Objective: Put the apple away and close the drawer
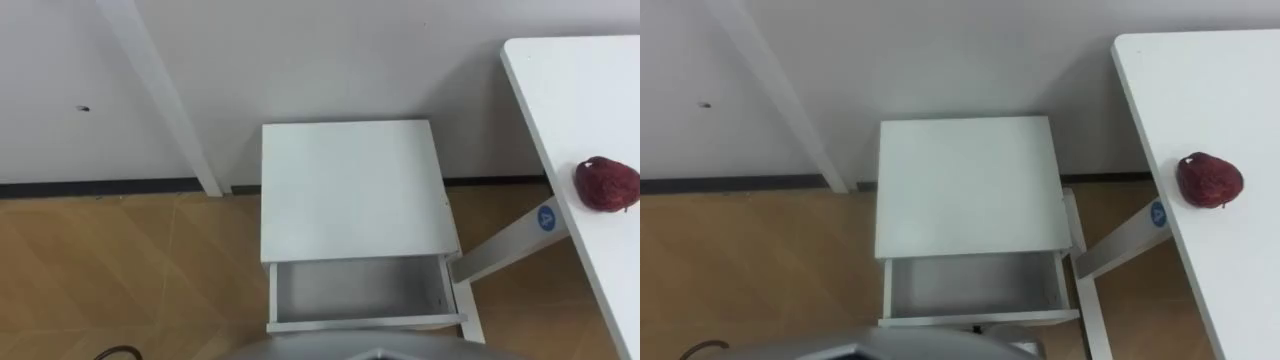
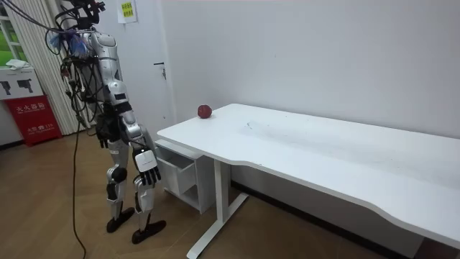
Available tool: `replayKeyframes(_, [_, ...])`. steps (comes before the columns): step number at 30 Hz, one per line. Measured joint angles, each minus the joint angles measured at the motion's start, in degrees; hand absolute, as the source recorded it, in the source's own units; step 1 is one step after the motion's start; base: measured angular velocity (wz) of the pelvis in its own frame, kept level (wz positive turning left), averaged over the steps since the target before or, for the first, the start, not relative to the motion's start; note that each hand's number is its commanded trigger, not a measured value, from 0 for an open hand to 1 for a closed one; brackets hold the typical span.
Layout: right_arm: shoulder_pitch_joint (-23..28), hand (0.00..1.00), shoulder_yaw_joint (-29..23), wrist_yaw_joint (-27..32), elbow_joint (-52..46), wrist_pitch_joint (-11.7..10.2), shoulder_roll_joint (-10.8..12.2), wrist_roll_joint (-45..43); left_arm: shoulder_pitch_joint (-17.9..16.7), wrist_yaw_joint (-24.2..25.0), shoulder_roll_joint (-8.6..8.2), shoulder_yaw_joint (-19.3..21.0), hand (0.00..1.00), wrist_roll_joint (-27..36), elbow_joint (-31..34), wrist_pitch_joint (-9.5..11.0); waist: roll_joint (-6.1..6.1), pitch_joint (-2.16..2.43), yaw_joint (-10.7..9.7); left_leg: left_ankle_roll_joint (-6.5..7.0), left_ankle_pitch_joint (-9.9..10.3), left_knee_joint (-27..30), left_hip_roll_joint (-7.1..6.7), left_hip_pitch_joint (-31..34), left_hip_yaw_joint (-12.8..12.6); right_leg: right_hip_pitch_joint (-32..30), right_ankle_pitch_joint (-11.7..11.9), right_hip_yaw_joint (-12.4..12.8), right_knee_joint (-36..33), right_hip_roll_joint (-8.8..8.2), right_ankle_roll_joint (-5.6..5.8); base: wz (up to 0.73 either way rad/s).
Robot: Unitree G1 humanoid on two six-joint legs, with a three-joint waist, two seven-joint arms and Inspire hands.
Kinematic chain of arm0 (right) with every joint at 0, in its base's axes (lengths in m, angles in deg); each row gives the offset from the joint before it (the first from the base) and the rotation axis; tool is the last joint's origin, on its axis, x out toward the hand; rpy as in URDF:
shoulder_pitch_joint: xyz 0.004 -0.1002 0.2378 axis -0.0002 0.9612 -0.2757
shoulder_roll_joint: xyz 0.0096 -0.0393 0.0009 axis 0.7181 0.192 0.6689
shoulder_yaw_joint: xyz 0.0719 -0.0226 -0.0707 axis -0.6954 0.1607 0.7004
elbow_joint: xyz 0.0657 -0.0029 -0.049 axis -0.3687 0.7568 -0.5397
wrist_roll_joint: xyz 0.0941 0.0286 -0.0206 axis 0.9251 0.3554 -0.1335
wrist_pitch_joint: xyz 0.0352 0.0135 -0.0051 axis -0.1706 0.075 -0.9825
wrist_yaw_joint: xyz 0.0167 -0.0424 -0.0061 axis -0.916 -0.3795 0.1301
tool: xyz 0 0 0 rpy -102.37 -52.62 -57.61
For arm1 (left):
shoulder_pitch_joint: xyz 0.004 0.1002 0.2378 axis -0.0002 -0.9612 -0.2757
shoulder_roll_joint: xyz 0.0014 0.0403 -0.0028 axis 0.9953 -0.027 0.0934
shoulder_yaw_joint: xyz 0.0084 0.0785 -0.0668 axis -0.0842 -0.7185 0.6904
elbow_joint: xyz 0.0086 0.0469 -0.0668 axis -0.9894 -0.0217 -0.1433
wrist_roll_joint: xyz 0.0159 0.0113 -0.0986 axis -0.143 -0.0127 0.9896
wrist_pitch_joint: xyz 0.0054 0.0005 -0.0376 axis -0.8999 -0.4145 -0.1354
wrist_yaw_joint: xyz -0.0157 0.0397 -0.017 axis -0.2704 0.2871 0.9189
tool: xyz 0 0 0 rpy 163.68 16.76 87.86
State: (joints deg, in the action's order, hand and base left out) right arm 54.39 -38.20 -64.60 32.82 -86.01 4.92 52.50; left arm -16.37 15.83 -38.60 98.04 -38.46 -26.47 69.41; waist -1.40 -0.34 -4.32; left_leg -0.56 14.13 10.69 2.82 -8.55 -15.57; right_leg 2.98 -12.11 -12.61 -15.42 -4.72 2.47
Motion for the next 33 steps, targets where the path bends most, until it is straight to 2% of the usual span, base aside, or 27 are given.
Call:
replayKeyframes(7, [0.3,0.00,-0.8,1.1,-0.1,0.0,0.1,1.9,0.0,-0.2,0.00,-0.5,0.00,0.2,0.8,0.2,0.58,0.09,-0.1,-0.03,0.0,-1.3,0.05,-0.1,0.2,0.0,0.8,0.0,0.7,0.36,0.02,0.01])
replayKeyframes(11, [0.4,0.00,-1.1,2.3,-0.2,-0.1,0.3,8.4,-0.2,-1.1,-0.02,-0.4,0.00,0.0,0.8,0.6,0.76,0.19,0.0,-0.03,0.0,-1.3,0.16,-0.2,0.2,0.0,0.9,0.1,0.8,0.51,-0.05,-0.01])
replayKeyframes(17, [0.6,0.00,-10.4,3.9,-0.3,-3.5,1.3,24.4,-1.0,-1.3,0.00,1.5,0.00,0.0,0.9,1.5,0.84,0.08,-0.3,-0.11,0.0,-1.1,0.36,-0.2,-0.1,0.0,1.0,0.3,1.0,0.69,-0.15,-0.01])
replayKeyframes(19, [0.5,0.00,-13.2,6.1,-1.2,-3.8,1.7,32.1,-1.1,-1.6,0.07,2.6,0.00,0.7,0.7,1.5,0.80,0.16,-0.6,-0.11,0.0,-1.0,0.33,-0.3,-0.2,0.0,1.0,0.2,1.0,0.69,-0.15,-0.02])
replayKeyframes(23, [0.5,0.00,-18.1,10.1,-2.6,-3.9,1.7,41.9,-1.5,-2.9,0.11,2.9,0.00,2.2,0.2,1.5,0.62,0.08,-1.8,-0.12,0.0,-1.1,0.33,-0.8,-0.1,0.6,1.0,0.1,0.9,0.68,-0.15,0.00])
replayKeyframes(25, [0.9,0.00,-21.4,13.1,-3.1,-4.0,1.7,47.3,-1.8,-3.6,0.18,3.6,0.00,2.2,0.3,1.5,0.21,0.23,-2.4,-0.18,0.0,-1.3,0.34,-1.1,-0.1,0.9,0.9,0.1,1.0,0.71,-0.20,0.00])
replayKeyframes(28, [2.2,0.00,-23.4,17.0,-7.0,-4.2,1.7,53.2,-3.1,-3.7,0.31,3.6,0.00,2.3,1.9,1.2,-0.09,0.35,-3.4,-0.19,0.0,-1.3,0.35,-1.0,-0.1,0.7,0.9,0.2,1.2,0.74,-0.21,0.00])
replayKeyframes(32, [2.7,0.00,-25.5,23.0,-9.8,-5.2,1.8,59.4,-4.6,-4.0,0.93,3.5,0.00,4.1,3.3,0.8,-0.87,0.85,-4.7,-0.28,0.0,-1.4,0.37,-0.7,-0.1,0.0,0.9,0.2,1.3,0.83,-0.22,0.00])
replayKeyframes(33, [2.8,0.00,-25.6,24.8,-10.8,-5.7,1.9,61.0,-5.1,-4.0,1.08,3.5,0.00,4.7,3.9,0.7,-1.15,0.77,-4.8,-0.28,0.0,-1.3,0.36,-0.6,-0.2,-0.1,0.9,0.3,1.0,0.81,-0.23,0.00])
